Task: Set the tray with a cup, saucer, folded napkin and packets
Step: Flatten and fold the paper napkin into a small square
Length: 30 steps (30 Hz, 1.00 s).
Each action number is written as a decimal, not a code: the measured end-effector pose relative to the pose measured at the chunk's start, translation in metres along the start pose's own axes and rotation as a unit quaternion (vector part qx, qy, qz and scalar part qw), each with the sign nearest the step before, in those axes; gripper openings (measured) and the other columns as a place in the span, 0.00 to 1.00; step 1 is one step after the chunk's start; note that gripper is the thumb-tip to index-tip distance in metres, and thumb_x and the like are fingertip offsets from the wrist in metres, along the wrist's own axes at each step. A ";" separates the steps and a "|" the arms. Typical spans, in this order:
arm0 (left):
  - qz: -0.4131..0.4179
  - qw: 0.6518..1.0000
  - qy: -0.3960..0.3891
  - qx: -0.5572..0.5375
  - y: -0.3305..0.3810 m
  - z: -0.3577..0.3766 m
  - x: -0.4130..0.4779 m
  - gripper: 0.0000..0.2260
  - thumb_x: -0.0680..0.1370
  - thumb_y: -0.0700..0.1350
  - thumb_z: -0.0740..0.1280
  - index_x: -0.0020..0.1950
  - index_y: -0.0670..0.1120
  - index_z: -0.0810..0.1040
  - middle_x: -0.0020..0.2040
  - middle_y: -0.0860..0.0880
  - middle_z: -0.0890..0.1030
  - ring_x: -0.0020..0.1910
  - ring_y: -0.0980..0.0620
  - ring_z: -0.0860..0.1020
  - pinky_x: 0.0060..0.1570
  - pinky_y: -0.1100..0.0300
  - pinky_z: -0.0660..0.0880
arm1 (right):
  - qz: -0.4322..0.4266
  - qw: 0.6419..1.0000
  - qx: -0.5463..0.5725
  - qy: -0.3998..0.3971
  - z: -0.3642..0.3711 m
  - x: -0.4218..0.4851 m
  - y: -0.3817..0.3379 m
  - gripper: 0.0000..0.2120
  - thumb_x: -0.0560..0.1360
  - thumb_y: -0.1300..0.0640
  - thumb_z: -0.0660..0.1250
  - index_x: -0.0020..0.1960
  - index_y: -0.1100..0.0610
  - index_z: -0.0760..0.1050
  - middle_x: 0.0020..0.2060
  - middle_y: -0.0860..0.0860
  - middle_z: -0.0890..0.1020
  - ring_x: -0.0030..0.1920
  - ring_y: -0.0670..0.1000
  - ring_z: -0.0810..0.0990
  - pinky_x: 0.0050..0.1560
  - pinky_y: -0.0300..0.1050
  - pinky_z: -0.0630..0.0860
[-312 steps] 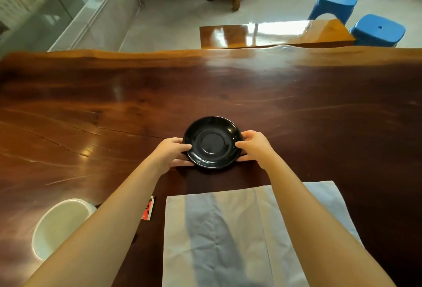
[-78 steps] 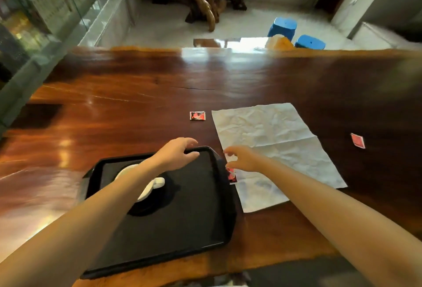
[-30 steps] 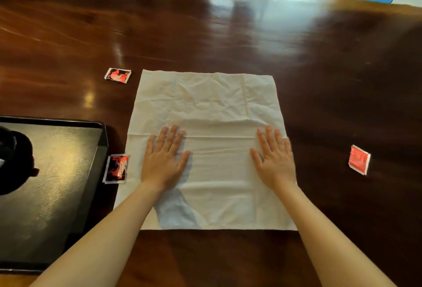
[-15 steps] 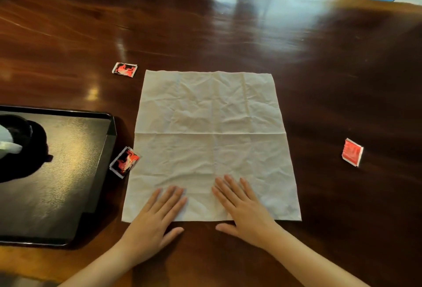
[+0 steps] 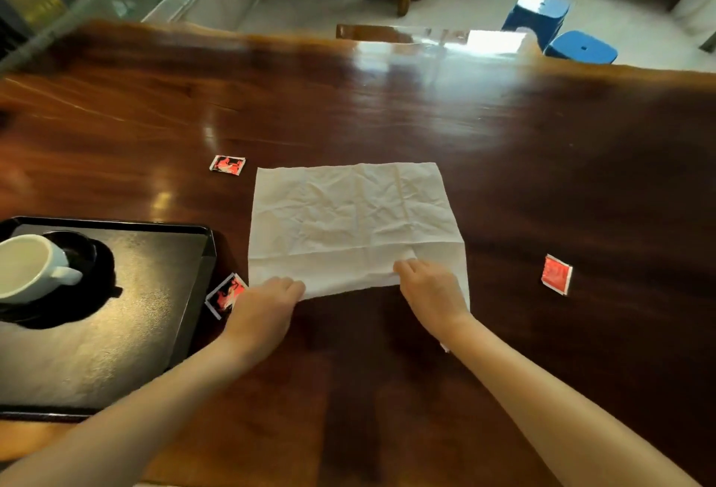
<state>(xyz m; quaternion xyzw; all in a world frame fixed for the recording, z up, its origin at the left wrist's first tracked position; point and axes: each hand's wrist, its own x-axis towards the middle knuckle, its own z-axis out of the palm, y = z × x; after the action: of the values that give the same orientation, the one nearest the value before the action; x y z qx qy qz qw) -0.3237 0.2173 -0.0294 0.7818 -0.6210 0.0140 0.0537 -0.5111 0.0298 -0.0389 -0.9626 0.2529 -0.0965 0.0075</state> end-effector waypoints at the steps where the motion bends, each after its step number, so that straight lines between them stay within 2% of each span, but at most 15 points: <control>1: -0.009 1.000 0.019 0.002 0.000 -0.020 0.016 0.07 0.65 0.33 0.63 0.37 0.43 0.76 0.31 0.46 0.78 0.28 0.44 0.77 0.20 0.56 0.72 | 0.022 1.000 -0.014 0.007 -0.013 0.007 0.008 0.16 0.53 0.71 0.76 0.34 0.57 0.75 0.24 0.50 0.75 0.23 0.51 0.73 0.21 0.41 0.67; 4: -0.024 0.997 0.076 0.007 -0.001 -0.083 0.064 0.09 0.63 0.31 0.70 0.38 0.42 0.77 0.32 0.45 0.79 0.30 0.42 0.78 0.23 0.56 0.72 | 0.110 0.992 -0.047 0.032 -0.053 0.030 0.032 0.14 0.55 0.73 0.74 0.34 0.60 0.73 0.24 0.53 0.76 0.23 0.55 0.75 0.22 0.41 0.69; 6: -0.019 0.991 0.132 0.006 -0.006 -0.120 0.090 0.09 0.65 0.30 0.69 0.41 0.41 0.78 0.35 0.43 0.80 0.34 0.41 0.78 0.27 0.55 0.73 | 0.167 0.984 -0.023 0.060 -0.079 0.046 0.046 0.09 0.64 0.73 0.69 0.39 0.63 0.74 0.30 0.58 0.79 0.29 0.60 0.79 0.27 0.44 0.70; 8: -0.002 0.983 0.181 0.014 -0.011 -0.152 0.111 0.08 0.69 0.30 0.67 0.44 0.39 0.79 0.37 0.41 0.80 0.36 0.40 0.78 0.30 0.53 0.74 | 0.198 0.972 0.013 0.128 -0.107 0.063 0.058 0.07 0.69 0.71 0.63 0.44 0.63 0.76 0.36 0.60 0.81 0.35 0.63 0.80 0.31 0.46 0.68; 11: -0.016 0.968 0.247 0.040 -0.019 -0.194 0.129 0.06 0.73 0.33 0.66 0.48 0.39 0.79 0.39 0.39 0.81 0.38 0.39 0.78 0.33 0.50 0.77 | 0.185 0.961 0.019 0.206 -0.158 0.083 0.067 0.08 0.74 0.68 0.60 0.49 0.62 0.77 0.42 0.61 0.82 0.41 0.64 0.81 0.37 0.53 0.77; 13: -0.028 0.956 0.290 0.020 -0.019 -0.218 0.134 0.07 0.75 0.35 0.65 0.51 0.38 0.80 0.42 0.38 0.81 0.42 0.37 0.78 0.37 0.48 0.76 | 0.167 0.952 0.027 0.256 -0.189 0.092 0.068 0.07 0.77 0.65 0.62 0.52 0.62 0.78 0.45 0.62 0.82 0.43 0.62 0.82 0.43 0.56 0.81; 16: -0.021 0.937 0.347 -0.025 -0.011 -0.248 0.134 0.09 0.77 0.37 0.63 0.53 0.37 0.79 0.47 0.35 0.81 0.46 0.35 0.77 0.39 0.50 0.72 | 0.154 0.933 0.033 0.324 -0.228 0.101 0.063 0.09 0.77 0.61 0.64 0.55 0.63 0.77 0.48 0.62 0.82 0.46 0.60 0.82 0.46 0.51 0.80; 20: -0.033 0.912 0.405 -0.058 0.002 -0.281 0.131 0.10 0.77 0.38 0.60 0.53 0.38 0.78 0.47 0.38 0.80 0.46 0.39 0.75 0.41 0.54 0.67 | 0.168 0.917 0.024 0.362 -0.271 0.109 0.059 0.10 0.79 0.58 0.59 0.54 0.62 0.76 0.49 0.61 0.81 0.47 0.57 0.79 0.46 0.48 0.78; 25: -0.056 0.896 0.435 -0.070 0.012 -0.300 0.121 0.12 0.77 0.42 0.58 0.50 0.38 0.78 0.42 0.39 0.79 0.38 0.47 0.70 0.36 0.56 0.64 | 0.159 0.893 0.050 0.417 -0.307 0.110 0.059 0.14 0.80 0.55 0.57 0.53 0.63 0.77 0.47 0.60 0.82 0.46 0.56 0.79 0.47 0.45 0.75; 28: -0.051 0.914 0.398 -0.057 0.004 -0.286 0.125 0.12 0.76 0.42 0.58 0.47 0.37 0.79 0.39 0.38 0.79 0.34 0.44 0.71 0.34 0.56 0.63 | 0.155 0.908 0.047 0.385 -0.295 0.117 0.066 0.13 0.79 0.56 0.57 0.50 0.62 0.77 0.44 0.60 0.82 0.43 0.54 0.77 0.43 0.44 0.73; 30: -0.072 0.934 0.345 -0.061 -0.008 -0.265 0.135 0.10 0.77 0.40 0.59 0.47 0.39 0.79 0.40 0.38 0.80 0.38 0.39 0.75 0.34 0.55 0.64 | 0.152 0.928 0.052 0.336 -0.272 0.122 0.074 0.12 0.78 0.58 0.58 0.48 0.63 0.78 0.43 0.60 0.82 0.40 0.52 0.75 0.40 0.43 0.71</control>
<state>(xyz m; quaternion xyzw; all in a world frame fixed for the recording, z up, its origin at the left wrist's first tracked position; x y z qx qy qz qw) -0.2735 0.1149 0.2449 0.7667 -0.5060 0.2409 0.3134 -0.4943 -0.0853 0.2451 -0.8221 0.3784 -0.4252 -0.0134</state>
